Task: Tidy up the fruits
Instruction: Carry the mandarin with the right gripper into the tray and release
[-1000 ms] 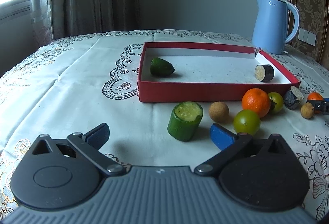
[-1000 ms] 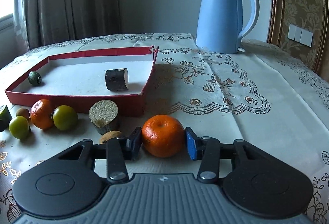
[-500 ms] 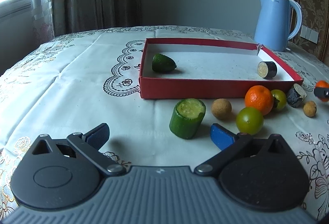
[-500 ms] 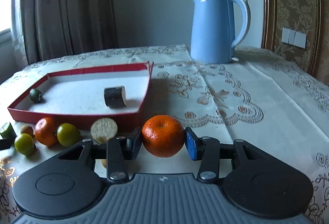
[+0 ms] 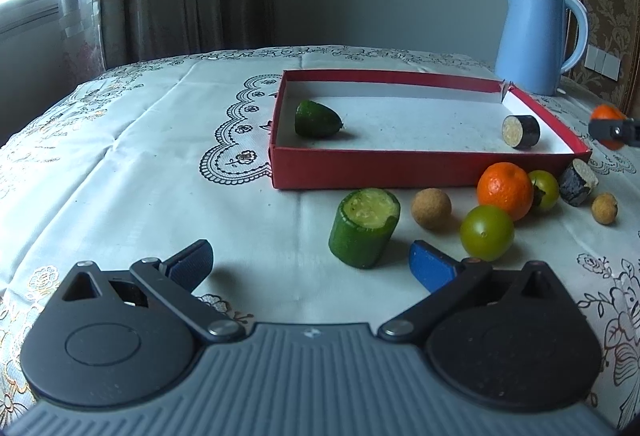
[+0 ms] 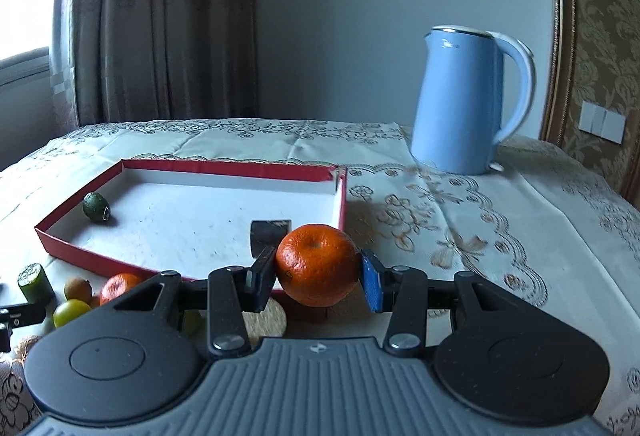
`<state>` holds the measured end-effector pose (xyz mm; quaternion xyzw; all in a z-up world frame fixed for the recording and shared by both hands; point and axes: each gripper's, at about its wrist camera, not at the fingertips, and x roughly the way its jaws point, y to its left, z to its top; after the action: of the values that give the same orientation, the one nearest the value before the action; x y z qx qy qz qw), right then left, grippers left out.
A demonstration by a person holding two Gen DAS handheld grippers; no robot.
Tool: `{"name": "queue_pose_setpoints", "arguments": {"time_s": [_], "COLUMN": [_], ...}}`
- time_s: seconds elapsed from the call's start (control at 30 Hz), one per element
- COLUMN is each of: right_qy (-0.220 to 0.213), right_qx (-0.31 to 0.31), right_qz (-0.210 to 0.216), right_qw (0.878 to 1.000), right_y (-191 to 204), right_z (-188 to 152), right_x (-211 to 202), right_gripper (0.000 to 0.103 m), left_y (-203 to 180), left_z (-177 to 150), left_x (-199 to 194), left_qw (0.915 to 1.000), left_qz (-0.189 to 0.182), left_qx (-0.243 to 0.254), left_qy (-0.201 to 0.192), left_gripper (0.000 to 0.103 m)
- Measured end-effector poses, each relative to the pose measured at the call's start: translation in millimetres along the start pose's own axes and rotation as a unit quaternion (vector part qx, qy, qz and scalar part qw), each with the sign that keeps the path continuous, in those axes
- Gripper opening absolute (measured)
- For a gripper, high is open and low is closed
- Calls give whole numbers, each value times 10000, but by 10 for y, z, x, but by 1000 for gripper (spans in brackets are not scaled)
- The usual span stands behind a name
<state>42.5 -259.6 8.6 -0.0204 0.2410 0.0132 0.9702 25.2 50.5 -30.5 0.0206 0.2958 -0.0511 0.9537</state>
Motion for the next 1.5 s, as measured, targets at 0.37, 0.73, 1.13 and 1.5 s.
{"name": "queue_pose_setpoints", "arguments": {"time_s": [0.37,0.73,1.13,1.5], "right_qy": [236,513,871,875], "right_qx": [-102,-145,-112,-324], "right_qz": [260,378,387,73], "right_qw": [9993,9979,9954,9956], "right_y": [161,234,263,319], "right_z": [54,89,86,136], "right_x": [195,404,675,917], "right_gripper": [44,44,44,44], "left_y": [26,27,40,34], "left_z": [2,7,13,13], "left_x": [-6,-7,-9,-10], "left_qw": [9999,9998,9997,9997], "left_qz": [-89,-145,-184,-180], "left_qx": [-78,-113,-152,-150], "left_qy": [-18,-16,-5,-3], "left_gripper": [103,103,103,103]}}
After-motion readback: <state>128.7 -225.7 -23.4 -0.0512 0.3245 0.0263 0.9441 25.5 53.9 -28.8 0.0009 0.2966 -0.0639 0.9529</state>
